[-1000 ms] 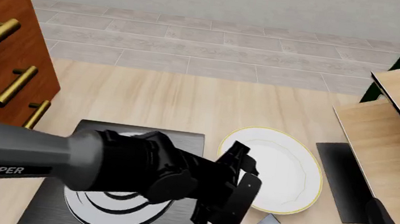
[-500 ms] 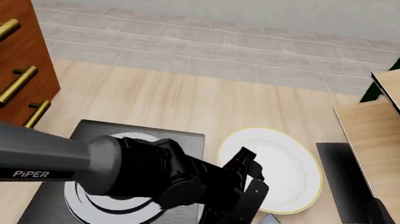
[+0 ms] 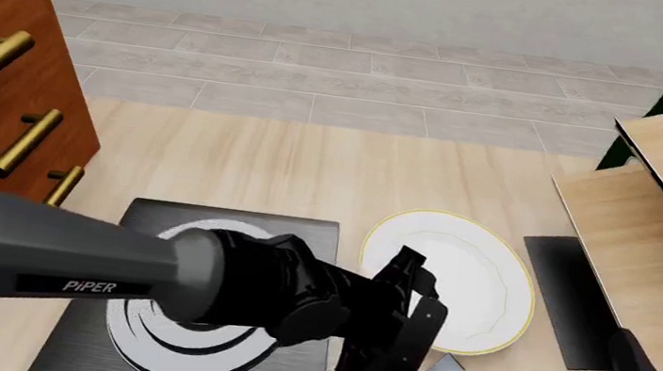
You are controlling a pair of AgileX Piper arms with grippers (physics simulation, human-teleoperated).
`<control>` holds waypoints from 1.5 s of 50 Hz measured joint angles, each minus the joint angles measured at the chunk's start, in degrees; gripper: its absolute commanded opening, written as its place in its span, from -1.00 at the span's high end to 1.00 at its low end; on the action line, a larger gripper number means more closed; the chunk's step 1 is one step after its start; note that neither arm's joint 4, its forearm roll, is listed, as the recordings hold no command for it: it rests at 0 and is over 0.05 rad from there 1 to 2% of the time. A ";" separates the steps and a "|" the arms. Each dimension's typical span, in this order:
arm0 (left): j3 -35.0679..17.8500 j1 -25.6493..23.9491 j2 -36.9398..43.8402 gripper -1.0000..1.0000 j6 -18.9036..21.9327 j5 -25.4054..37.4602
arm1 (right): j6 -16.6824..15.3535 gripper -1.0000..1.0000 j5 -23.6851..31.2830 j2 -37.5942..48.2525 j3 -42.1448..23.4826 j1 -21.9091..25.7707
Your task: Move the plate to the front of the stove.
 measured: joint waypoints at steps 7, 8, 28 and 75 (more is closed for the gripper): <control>-0.08 0.25 0.90 -1.00 -0.06 -0.45 | -0.01 -1.00 -0.04 0.01 0.00 -0.06; -0.07 0.30 1.02 -1.00 -0.06 -0.51 | -0.01 -1.00 -0.04 0.01 0.00 -0.07; -0.84 2.20 3.50 -1.00 0.15 -1.46 | -0.02 -1.00 0.13 0.00 0.00 -0.19; -3.83 4.75 8.59 -1.00 0.85 -2.34 | 0.59 -1.00 0.10 -0.02 0.00 -1.11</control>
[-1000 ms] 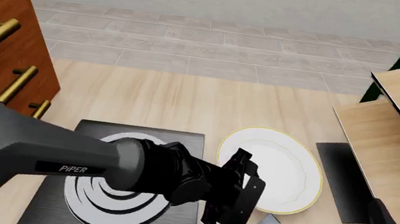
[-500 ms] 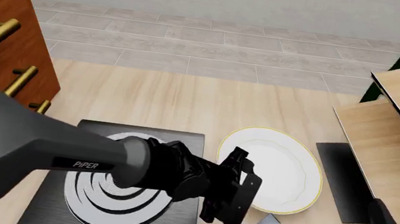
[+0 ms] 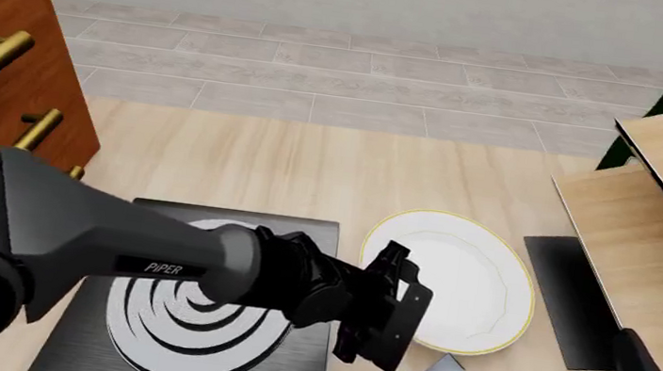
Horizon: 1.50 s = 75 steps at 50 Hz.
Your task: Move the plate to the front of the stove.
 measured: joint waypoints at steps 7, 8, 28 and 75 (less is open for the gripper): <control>-0.35 0.15 0.56 -1.00 -0.04 -0.14 | 0.02 -1.00 -0.06 0.01 0.00 -0.10; -0.38 0.17 0.63 -1.00 -0.05 -0.16 | 0.02 -1.00 -0.06 0.02 0.00 -0.12; -0.86 0.17 1.37 1.00 -0.40 -0.21 | 0.14 -1.00 -0.07 0.06 0.00 -0.34; -1.50 0.89 -3.25 1.00 -0.61 0.31 | 0.02 -1.00 -0.10 -0.02 0.00 -0.17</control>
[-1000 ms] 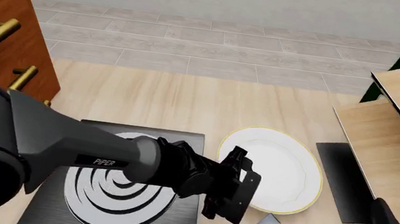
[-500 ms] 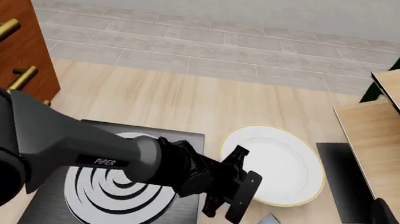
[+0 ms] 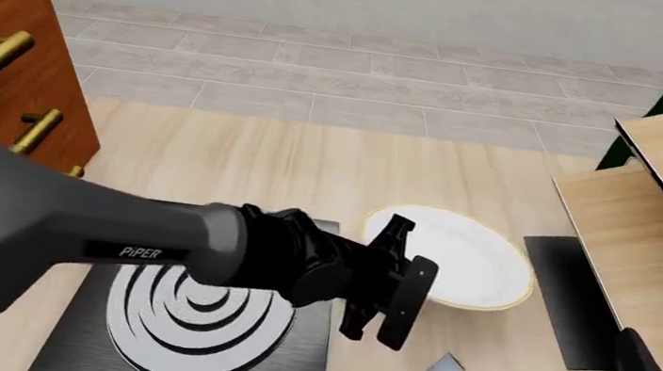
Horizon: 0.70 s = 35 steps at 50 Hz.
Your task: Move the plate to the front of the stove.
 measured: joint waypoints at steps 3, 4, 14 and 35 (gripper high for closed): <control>-0.02 0.20 -0.47 1.00 0.08 0.07 | -0.01 -1.00 -0.03 0.00 0.00 0.02; 0.01 0.27 -0.61 1.00 0.13 0.08 | -0.01 -1.00 -0.04 0.00 0.00 0.03; 0.21 0.75 -2.07 1.00 0.34 0.19 | -0.05 -1.00 -0.14 0.00 0.00 0.08; 1.36 1.39 -6.47 1.00 1.11 0.49 | -0.04 -1.00 -0.62 0.00 0.00 0.45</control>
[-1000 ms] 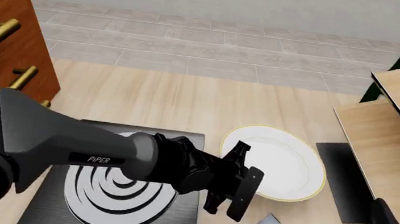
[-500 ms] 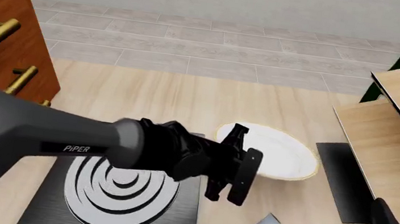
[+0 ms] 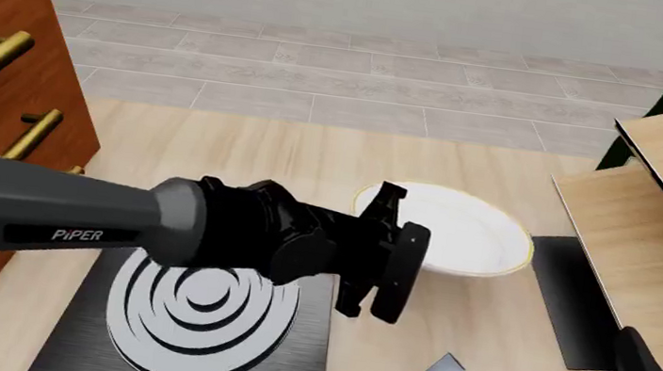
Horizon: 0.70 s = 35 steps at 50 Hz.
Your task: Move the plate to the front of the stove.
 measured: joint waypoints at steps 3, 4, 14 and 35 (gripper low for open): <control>0.35 0.17 -0.84 1.00 0.17 -0.03 | 0.05 -1.00 -0.14 0.00 0.00 0.07; 0.52 0.23 -1.16 1.00 0.23 -0.08 | 0.08 -1.00 -0.20 0.00 0.00 0.10; 4.12 0.63 -4.90 1.00 1.40 -2.27 | 0.44 -1.00 -1.07 -0.01 0.00 0.58; 15.51 1.73 -12.29 1.00 5.49 -14.54 | 2.74 -1.00 -2.86 0.01 -0.17 4.12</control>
